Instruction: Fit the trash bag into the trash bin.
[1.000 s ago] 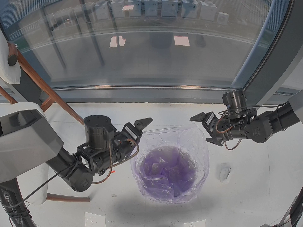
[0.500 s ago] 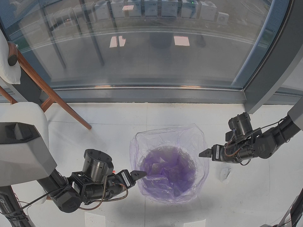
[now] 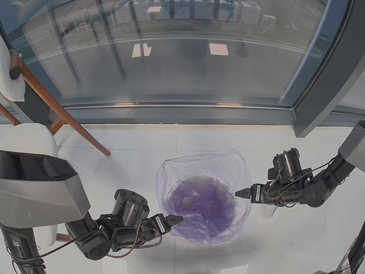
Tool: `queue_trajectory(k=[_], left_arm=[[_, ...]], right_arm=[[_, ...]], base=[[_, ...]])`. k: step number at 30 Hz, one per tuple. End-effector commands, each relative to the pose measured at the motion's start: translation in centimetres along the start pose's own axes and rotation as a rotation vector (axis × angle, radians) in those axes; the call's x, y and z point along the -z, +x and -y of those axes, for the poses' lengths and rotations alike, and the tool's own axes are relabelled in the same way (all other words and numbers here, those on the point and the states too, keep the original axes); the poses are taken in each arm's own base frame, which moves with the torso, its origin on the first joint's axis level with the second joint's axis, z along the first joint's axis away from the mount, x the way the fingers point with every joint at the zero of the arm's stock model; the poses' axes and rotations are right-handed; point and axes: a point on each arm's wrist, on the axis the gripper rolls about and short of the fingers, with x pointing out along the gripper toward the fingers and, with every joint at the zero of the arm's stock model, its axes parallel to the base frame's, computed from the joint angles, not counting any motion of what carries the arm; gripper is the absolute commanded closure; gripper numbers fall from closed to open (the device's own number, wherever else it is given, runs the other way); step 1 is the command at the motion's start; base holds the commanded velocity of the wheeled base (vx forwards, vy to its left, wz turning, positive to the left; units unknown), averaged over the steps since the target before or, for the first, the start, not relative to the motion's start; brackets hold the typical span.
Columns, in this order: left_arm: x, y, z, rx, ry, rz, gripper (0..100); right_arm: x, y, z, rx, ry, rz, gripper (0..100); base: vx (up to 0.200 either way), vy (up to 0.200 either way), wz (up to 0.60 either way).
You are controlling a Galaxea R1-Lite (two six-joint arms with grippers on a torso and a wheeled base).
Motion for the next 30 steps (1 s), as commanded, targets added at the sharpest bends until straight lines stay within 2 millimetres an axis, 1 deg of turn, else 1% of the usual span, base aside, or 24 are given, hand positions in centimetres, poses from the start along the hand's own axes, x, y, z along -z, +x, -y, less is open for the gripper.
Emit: queue_trajectory(k=[1,3,4,7,13,18,21,25,27,30], left_arm=[[-0.3,1.9,-0.2,-0.016,-0.005,0.0,0],[-0.5,2.1,0.1,-0.007,-0.004,0.008,0],[-0.6,2.2,0.3,0.0,-0.003,0.015,100],[-0.8,2.9,0.3,0.002,-0.004,0.017,100],[-0.8,2.9,0.1,-0.005,-0.005,0.016,100],[-0.7,2.7,-0.1,-0.026,-0.008,0.035,100],[-0.8,2.4,0.0,-0.032,-0.01,0.044,100],[-0.6,0.6,0.2,-0.06,-0.006,0.022,100],[-0.2,0.1,0.0,-0.087,-0.006,0.004,100],[0.3,-0.2,-0.8,-0.148,-0.009,-0.029,100]], right_arm=[[0.9,0.9,-0.1,0.008,-0.011,-0.034,100],[1.0,0.9,-0.1,0.008,-0.01,-0.038,100],[1.0,0.9,-0.1,0.009,-0.01,-0.039,100],[1.2,0.8,-0.2,0.008,-0.011,-0.043,100],[1.2,0.7,-0.1,0.009,-0.01,-0.043,100],[1.7,0.3,0.2,0.022,-0.007,-0.053,100],[2.1,-0.4,0.6,0.031,-0.001,-0.058,100],[2.8,-1.3,1.0,0.04,0.001,-0.073,100],[3.3,-1.5,1.3,0.046,0.002,-0.085,100],[4.5,-1.7,1.4,0.063,-0.012,-0.122,100]], base=[[0.0,0.0,0.0],[0.0,0.0,0.0],[0.0,0.0,0.0],[0.0,0.0,0.0],[0.0,0.0,0.0],[0.0,0.0,0.0],[0.0,0.0,0.0],[0.0,0.0,0.0],[0.0,0.0,0.0],[0.0,0.0,0.0]])
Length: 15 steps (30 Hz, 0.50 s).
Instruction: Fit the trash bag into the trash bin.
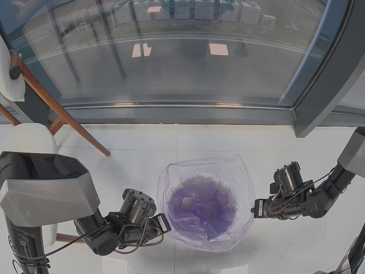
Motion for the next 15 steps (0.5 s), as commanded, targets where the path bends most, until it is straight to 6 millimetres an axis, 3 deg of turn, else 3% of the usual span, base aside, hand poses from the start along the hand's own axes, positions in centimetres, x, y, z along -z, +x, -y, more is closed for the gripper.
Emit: queue_trajectory(k=[1,7,14,15], left_arm=[[0.3,-1.0,-0.4,-0.05,0.003,-0.008,100],[1.0,-0.2,-1.4,-0.16,0.1,0.006,100],[2.0,0.4,-1.2,-0.174,0.139,-0.006,100],[2.9,1.1,-1.1,-0.206,0.171,0.004,100]], right_arm=[[1.7,-0.6,0.1,0.021,-0.022,-0.037,100],[2.9,-0.3,-0.3,0.032,-0.051,-0.074,100],[3.2,0.8,-0.5,0.045,-0.063,-0.098,100],[3.3,1.3,-0.4,0.047,-0.064,-0.095,100]], base=[[0.0,0.0,0.0],[0.0,0.0,0.0],[0.0,0.0,0.0],[0.0,0.0,0.0]])
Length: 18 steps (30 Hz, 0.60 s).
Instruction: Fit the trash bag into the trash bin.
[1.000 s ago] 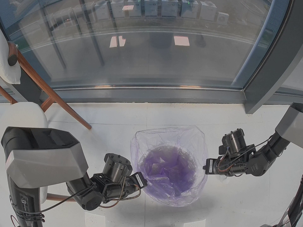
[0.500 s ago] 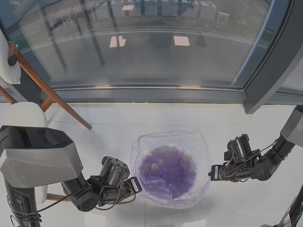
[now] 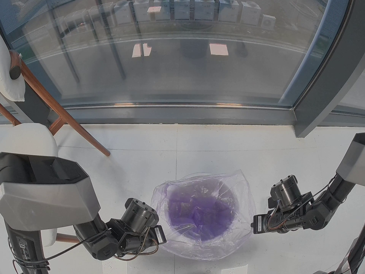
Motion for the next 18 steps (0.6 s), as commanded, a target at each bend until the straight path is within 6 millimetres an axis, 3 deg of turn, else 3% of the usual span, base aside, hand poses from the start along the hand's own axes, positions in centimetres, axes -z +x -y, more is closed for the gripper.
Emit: queue_trajectory(k=[1,8,16,18], left_arm=[[1.5,1.3,0.3,-0.052,0.046,-0.001,100],[3.2,3.1,-0.5,-0.161,0.135,0.022,100],[1.7,4.6,-0.1,-0.1,0.1,0.126,100],[0.8,4.7,-0.2,-0.1,0.073,0.148,100]], right_arm=[[0.3,1.3,0.1,0.012,-0.006,-0.017,100],[0.4,2.8,0.1,0.019,-0.012,0.015,100],[-0.3,3.6,0.8,0.077,0.016,0.041,100],[-1.5,3.7,1.1,0.078,0.042,0.081,100]], base=[[0.0,0.0,0.0],[0.0,0.0,0.0],[0.0,0.0,0.0],[0.0,0.0,0.0]])
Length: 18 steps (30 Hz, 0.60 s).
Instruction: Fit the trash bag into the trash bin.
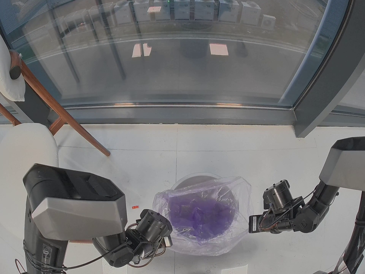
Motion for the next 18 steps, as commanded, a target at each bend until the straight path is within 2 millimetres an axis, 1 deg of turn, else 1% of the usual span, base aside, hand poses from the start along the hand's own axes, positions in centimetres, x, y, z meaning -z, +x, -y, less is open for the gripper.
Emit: queue_trajectory(k=[1,2,7,10,13,15,16,17,18], left_arm=[[-0.7,1.0,-0.7,-0.022,-0.031,0.012,100],[-1.2,1.1,-0.8,-0.019,-0.044,0.027,100],[-2.5,1.4,-1.5,-0.002,-0.092,0.082,100],[-3.0,1.6,-1.8,-0.006,-0.11,0.097,100],[-2.8,1.5,-1.6,-0.001,-0.105,0.099,100],[-2.6,0.9,-0.8,0.035,-0.096,0.118,100],[-2.7,0.9,-0.8,0.037,-0.097,0.12,100],[-3.1,-0.3,-0.1,0.072,-0.093,0.145,100],[-3.1,-0.8,0.1,0.079,-0.089,0.146,100]], right_arm=[[-1.2,0.6,0.5,0.01,0.033,0.03,100],[-2.0,0.7,0.7,0.013,0.05,0.053,100],[-3.2,0.9,1.0,0.018,0.072,0.088,100],[-3.1,1.2,1.1,0.021,0.072,0.081,100],[-2.7,1.0,0.8,0.016,0.061,0.072,100],[-2.3,0.4,0.2,0.002,0.044,0.072,100],[-2.2,0.3,0.1,-0.002,0.04,0.073,100],[-2.2,-1.1,-0.6,-0.032,0.026,0.094,100],[-2.0,-1.5,-0.7,-0.039,0.02,0.089,100]], base=[[0.0,0.0,0.0],[0.0,0.0,0.0],[0.0,0.0,0.0],[0.0,0.0,0.0],[0.0,0.0,0.0],[0.0,0.0,0.0],[0.0,0.0,0.0],[0.0,0.0,0.0],[0.0,0.0,0.0]])
